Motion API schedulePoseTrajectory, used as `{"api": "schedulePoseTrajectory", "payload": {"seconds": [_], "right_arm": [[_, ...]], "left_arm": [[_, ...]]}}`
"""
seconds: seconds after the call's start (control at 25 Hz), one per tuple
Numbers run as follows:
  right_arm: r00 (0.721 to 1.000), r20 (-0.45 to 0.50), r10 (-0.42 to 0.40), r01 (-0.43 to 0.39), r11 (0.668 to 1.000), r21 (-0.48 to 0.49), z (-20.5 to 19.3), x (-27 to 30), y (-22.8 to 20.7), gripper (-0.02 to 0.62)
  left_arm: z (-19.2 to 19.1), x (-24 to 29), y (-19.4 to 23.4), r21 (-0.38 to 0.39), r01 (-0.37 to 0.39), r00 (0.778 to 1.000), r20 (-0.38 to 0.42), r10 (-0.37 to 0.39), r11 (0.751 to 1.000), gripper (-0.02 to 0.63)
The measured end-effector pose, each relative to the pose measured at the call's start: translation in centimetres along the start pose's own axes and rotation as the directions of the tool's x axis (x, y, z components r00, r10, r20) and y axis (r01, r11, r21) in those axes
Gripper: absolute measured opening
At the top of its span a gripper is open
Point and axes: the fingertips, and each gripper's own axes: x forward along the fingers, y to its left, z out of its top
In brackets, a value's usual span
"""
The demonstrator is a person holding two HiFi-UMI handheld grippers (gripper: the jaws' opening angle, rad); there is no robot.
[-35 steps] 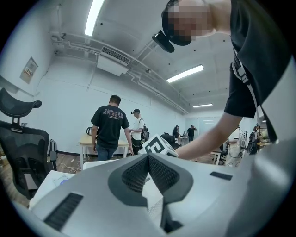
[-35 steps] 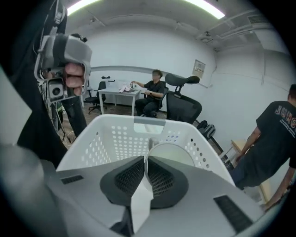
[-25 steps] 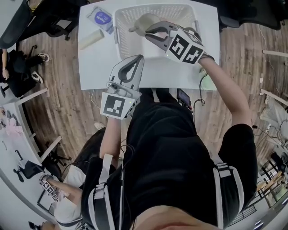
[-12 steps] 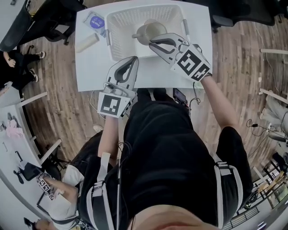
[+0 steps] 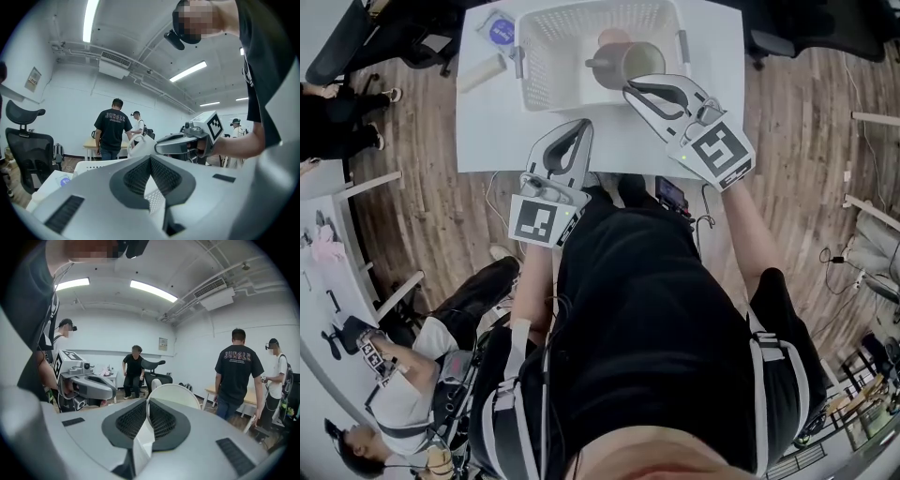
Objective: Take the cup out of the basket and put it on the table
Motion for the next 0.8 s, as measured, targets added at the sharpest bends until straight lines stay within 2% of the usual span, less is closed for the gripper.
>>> {"api": "schedulePoseTrajectory", "payload": {"seconds": [0.44,0.68,0.8], "right_arm": [[0.994,0.024,-0.108,0.107,0.994,0.015,2.0,-2.1,5.7,0.035],[0.984,0.063,-0.167,0.167,0.986,0.003,3.8,-2.6,11.7,0.035],[0.975,0.137,-0.176,0.177,0.984,0.003,5.0,-3.0,15.3,0.035]], "left_arm": [[0.6,-5.8,-0.8,0.023,0.066,0.997,0.027,-0.066,0.998,0.020],[0.4,-11.3,-1.1,0.030,0.092,0.994,0.049,-0.093,0.995,0.020],[0.0,-13.6,-1.8,0.026,0.127,0.990,0.057,-0.128,0.992,0.020]]}}
